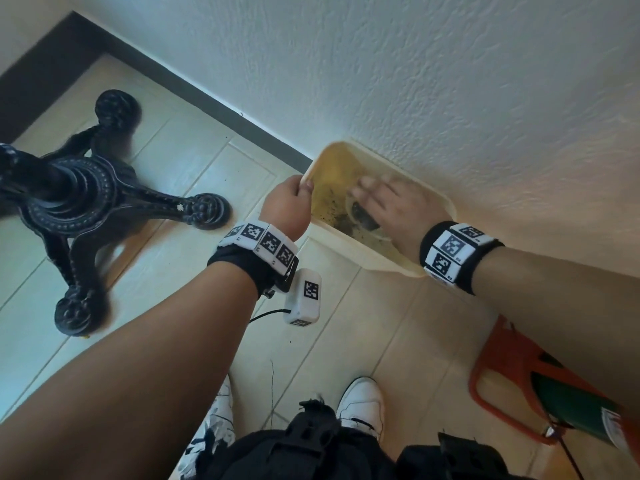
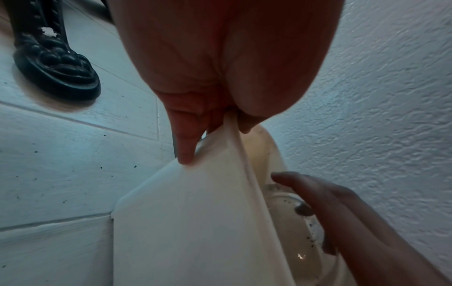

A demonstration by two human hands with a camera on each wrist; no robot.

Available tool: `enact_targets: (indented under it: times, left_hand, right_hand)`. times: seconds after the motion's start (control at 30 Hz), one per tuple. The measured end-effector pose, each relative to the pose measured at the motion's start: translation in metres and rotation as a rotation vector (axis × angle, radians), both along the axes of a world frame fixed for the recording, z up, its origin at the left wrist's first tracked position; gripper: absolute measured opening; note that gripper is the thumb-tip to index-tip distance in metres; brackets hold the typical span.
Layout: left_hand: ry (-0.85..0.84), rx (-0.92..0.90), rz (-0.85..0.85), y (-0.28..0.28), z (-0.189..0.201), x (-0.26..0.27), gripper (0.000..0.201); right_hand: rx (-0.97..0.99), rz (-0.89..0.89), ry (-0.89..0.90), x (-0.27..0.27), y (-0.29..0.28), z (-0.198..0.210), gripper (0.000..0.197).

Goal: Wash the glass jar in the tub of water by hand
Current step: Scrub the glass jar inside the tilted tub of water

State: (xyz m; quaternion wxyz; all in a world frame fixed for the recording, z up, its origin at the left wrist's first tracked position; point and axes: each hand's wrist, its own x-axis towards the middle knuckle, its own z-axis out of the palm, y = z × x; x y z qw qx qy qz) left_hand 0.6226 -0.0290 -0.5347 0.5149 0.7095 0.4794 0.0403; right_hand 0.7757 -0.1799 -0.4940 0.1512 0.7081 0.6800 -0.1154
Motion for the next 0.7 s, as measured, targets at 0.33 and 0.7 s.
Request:
enact_targets:
  times: [0.33,0.7]
  left_hand:
    - [0.014,0.034,-0.002,-0.003,0.002,0.0,0.033]
    - [0.021,0.045,-0.028,-0.005,0.003,0.002,0.035]
  right_hand:
    - [-0.064,0.142,-0.09,0.003,0.003,0.005,0.098]
    - [-0.128,0.041,-0.085,0.016,-0.002,-0.008,0.085]
